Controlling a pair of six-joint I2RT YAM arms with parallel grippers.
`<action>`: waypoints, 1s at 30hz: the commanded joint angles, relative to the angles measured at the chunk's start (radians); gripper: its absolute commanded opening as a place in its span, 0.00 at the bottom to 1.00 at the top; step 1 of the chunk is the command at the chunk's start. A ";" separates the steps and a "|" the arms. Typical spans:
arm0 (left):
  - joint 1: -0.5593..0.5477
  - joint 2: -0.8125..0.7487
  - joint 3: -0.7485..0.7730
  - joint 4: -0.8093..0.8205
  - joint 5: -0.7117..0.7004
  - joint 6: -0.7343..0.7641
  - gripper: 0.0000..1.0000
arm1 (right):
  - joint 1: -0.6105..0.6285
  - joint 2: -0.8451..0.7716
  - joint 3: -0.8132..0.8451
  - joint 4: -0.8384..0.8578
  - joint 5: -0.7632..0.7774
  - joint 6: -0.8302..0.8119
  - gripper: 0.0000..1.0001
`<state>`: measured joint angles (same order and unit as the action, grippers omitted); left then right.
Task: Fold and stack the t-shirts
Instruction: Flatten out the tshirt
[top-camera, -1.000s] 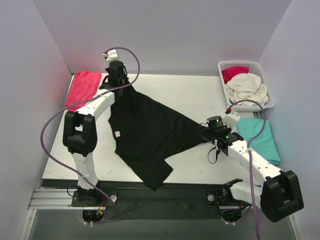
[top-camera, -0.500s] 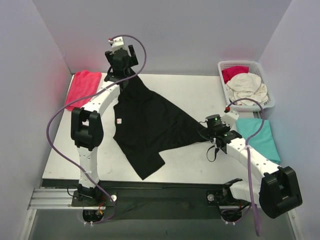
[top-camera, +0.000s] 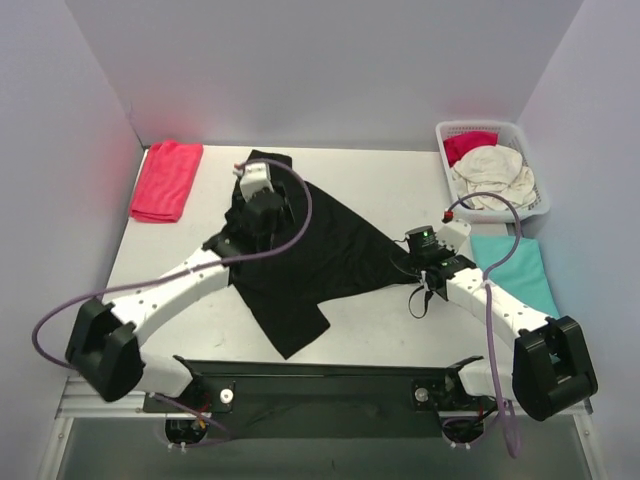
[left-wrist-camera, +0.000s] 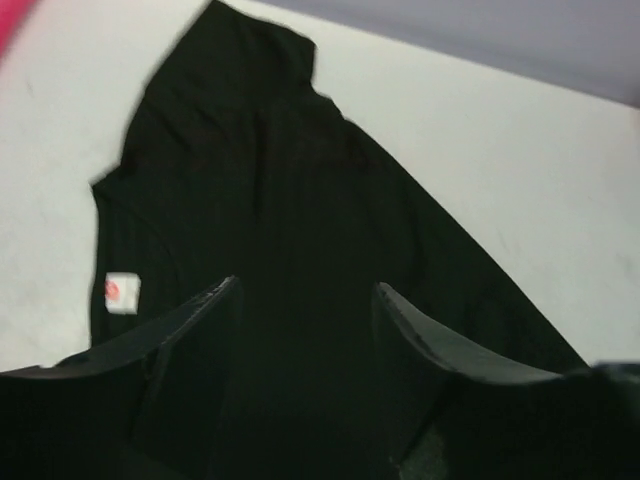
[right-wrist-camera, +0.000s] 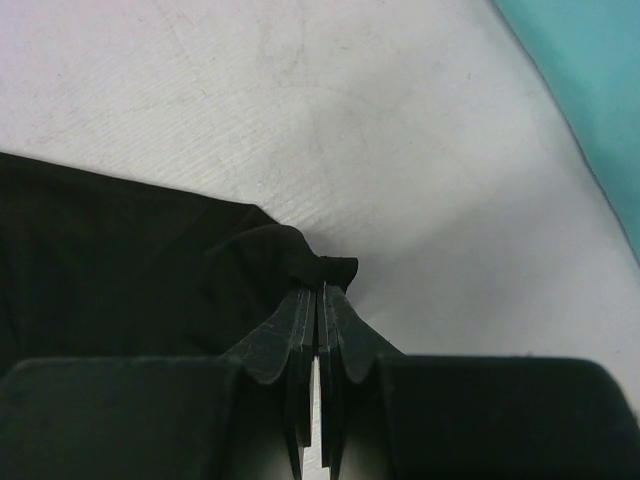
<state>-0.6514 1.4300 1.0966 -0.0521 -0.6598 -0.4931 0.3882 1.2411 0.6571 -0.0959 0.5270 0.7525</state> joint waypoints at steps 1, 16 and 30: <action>-0.083 -0.123 -0.142 -0.176 -0.049 -0.182 0.59 | 0.014 0.023 0.024 0.001 0.027 0.008 0.00; -0.376 -0.295 -0.405 -0.544 0.166 -0.502 0.49 | 0.034 0.021 -0.040 0.035 0.025 0.027 0.00; -0.573 -0.263 -0.454 -0.589 0.350 -0.593 0.54 | 0.035 0.008 -0.070 0.038 0.024 0.038 0.00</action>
<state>-1.1862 1.1549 0.6308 -0.5949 -0.3534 -1.0420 0.4141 1.2659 0.6006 -0.0555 0.5232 0.7639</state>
